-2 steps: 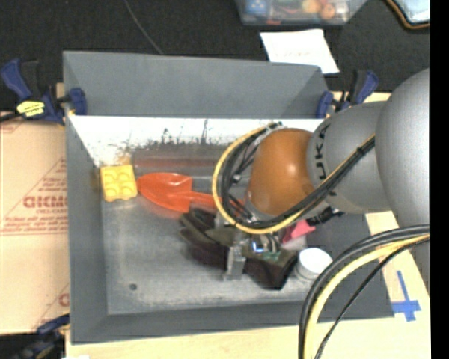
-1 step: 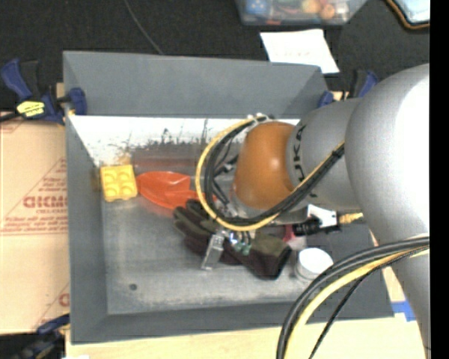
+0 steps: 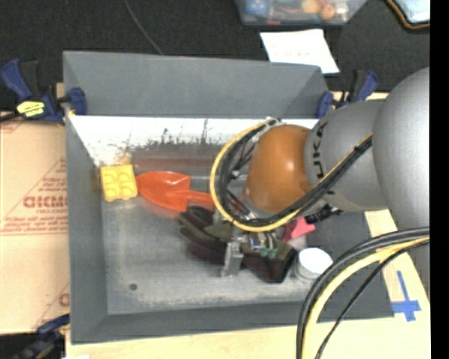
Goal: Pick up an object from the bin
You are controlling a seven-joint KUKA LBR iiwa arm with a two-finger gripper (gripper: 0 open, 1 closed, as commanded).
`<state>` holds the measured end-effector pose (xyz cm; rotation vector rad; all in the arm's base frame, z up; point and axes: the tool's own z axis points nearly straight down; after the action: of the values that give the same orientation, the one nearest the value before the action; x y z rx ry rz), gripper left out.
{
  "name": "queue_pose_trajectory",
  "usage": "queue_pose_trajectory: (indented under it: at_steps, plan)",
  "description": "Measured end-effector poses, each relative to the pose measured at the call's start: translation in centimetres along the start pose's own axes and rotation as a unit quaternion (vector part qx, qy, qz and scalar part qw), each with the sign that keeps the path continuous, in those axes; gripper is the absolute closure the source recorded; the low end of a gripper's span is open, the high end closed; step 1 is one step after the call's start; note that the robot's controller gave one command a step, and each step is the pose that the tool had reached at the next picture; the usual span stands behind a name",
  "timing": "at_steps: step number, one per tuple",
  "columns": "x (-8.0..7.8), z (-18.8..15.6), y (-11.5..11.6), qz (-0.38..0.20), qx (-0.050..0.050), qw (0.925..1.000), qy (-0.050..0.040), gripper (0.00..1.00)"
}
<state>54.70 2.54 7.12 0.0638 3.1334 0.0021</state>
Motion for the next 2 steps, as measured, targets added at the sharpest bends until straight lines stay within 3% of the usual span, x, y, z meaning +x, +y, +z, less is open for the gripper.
queue_pose_trajectory:
  at_steps: [1, 2]
  plan:
    - [-0.6, -0.1, 2.1, 0.130, -0.003, 0.9915, -0.0080, 0.00]
    - [-0.3, -0.2, 0.0, 0.015, 0.000, 0.9999, -0.0030, 1.00]
